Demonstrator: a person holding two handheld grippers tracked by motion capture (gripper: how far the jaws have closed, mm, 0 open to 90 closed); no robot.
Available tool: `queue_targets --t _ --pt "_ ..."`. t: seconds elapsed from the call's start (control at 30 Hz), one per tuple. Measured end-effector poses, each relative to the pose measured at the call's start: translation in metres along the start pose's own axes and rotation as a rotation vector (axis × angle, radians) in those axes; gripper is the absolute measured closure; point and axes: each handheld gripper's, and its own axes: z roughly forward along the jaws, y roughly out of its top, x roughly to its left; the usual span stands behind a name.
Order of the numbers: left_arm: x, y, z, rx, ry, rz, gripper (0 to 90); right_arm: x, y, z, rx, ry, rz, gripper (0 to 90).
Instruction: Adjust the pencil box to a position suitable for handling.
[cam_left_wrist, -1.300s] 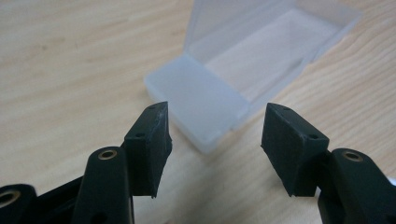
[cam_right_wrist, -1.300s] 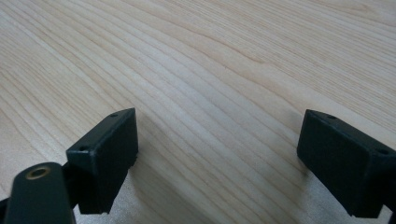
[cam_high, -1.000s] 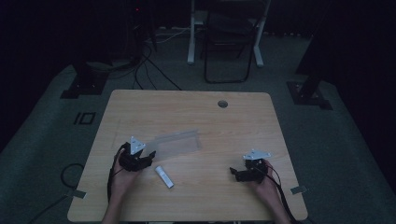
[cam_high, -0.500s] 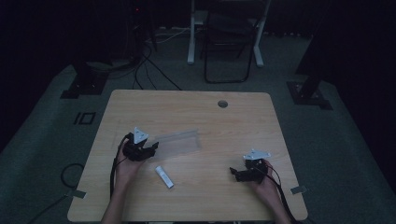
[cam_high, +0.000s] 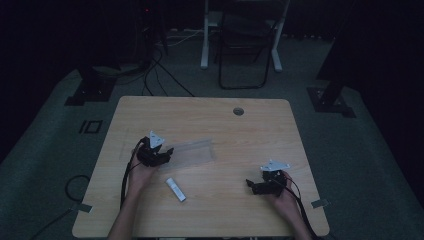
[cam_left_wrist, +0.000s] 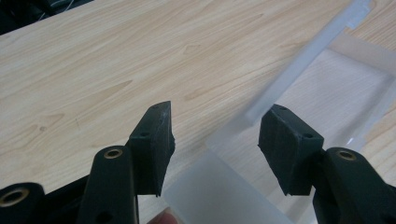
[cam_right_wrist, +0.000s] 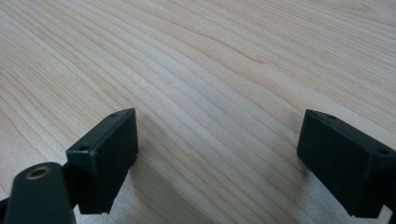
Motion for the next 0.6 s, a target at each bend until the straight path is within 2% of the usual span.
queue_targets --t 0.1,0.27,0.4,0.53,0.6 --pt "-0.001 0.002 0.004 0.013 0.010 0.027 46.3 0.000 0.000 0.000 0.000 0.000 0.000 12.4" --pt "-0.003 0.005 0.007 0.019 0.010 0.044 51.4 0.000 0.000 0.000 0.000 0.000 0.001 12.4" --pt "-0.005 0.005 0.006 0.019 0.005 0.049 55.0 0.000 0.000 0.000 0.000 0.000 0.000 12.5" --pt "-0.011 0.004 0.003 0.009 -0.010 0.070 61.0 0.000 0.000 0.000 0.000 0.000 0.000 12.5" --pt "-0.014 0.004 0.002 0.009 -0.001 0.085 64.0 0.000 0.000 0.000 0.000 0.000 0.000 12.5"
